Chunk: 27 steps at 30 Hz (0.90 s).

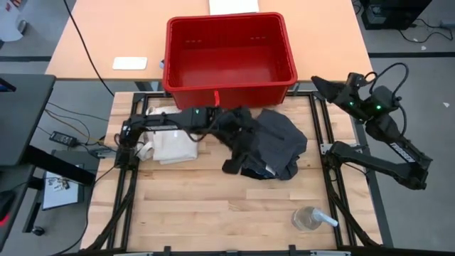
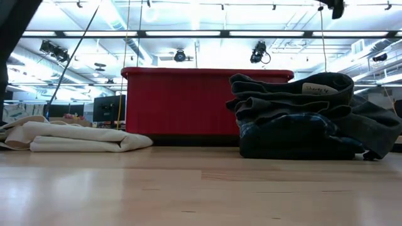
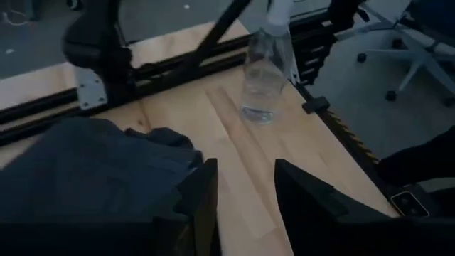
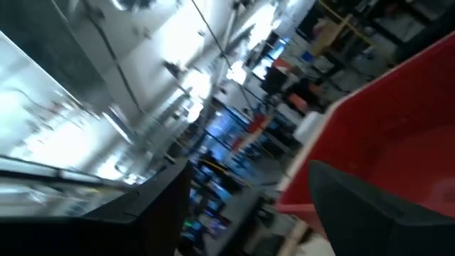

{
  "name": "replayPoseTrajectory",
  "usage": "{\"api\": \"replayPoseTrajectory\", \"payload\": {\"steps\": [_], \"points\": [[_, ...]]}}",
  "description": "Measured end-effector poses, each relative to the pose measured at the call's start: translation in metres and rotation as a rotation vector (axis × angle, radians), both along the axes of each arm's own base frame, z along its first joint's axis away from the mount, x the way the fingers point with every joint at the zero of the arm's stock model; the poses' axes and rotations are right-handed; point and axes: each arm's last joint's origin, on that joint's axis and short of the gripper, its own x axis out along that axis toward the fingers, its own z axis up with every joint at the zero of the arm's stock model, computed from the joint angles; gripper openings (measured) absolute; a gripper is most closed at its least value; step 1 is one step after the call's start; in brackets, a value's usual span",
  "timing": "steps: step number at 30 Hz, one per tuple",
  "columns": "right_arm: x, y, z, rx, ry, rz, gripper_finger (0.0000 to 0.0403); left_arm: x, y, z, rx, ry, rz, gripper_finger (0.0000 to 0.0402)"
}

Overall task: Fold laundry
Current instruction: Put the gray shorts into the red laundry bin

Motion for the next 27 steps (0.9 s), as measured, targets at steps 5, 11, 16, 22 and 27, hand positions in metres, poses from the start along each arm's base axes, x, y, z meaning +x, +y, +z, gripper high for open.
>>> {"api": "replayPoseTrajectory", "payload": {"steps": [5, 11, 16, 22, 27], "points": [[0.003, 0.002, 0.000, 0.053, -0.061, 0.050, 0.0288, -0.015, -0.020, -0.043, -0.051, -0.008, -0.010, 0.0143], [0.009, 0.004, -0.004, 0.058, -0.011, 0.103, 0.0288, -0.066, -0.023, -0.082, -0.237, -0.036, 0.178, 0.0143], [0.031, -0.002, -0.022, 0.114, 0.176, 0.214, 0.0286, -0.101, -0.015, -0.088, -0.357, -0.100, 0.354, 0.0143], [0.051, -0.009, -0.055, 0.223, 0.474, 0.316, 0.0285, -0.106, 0.006, -0.079, -0.405, -0.222, 0.481, 0.0143], [0.050, -0.015, -0.079, 0.225, 0.742, 0.309, 0.0285, -0.102, 0.031, -0.068, -0.590, -0.319, 0.638, 0.0143]]}}
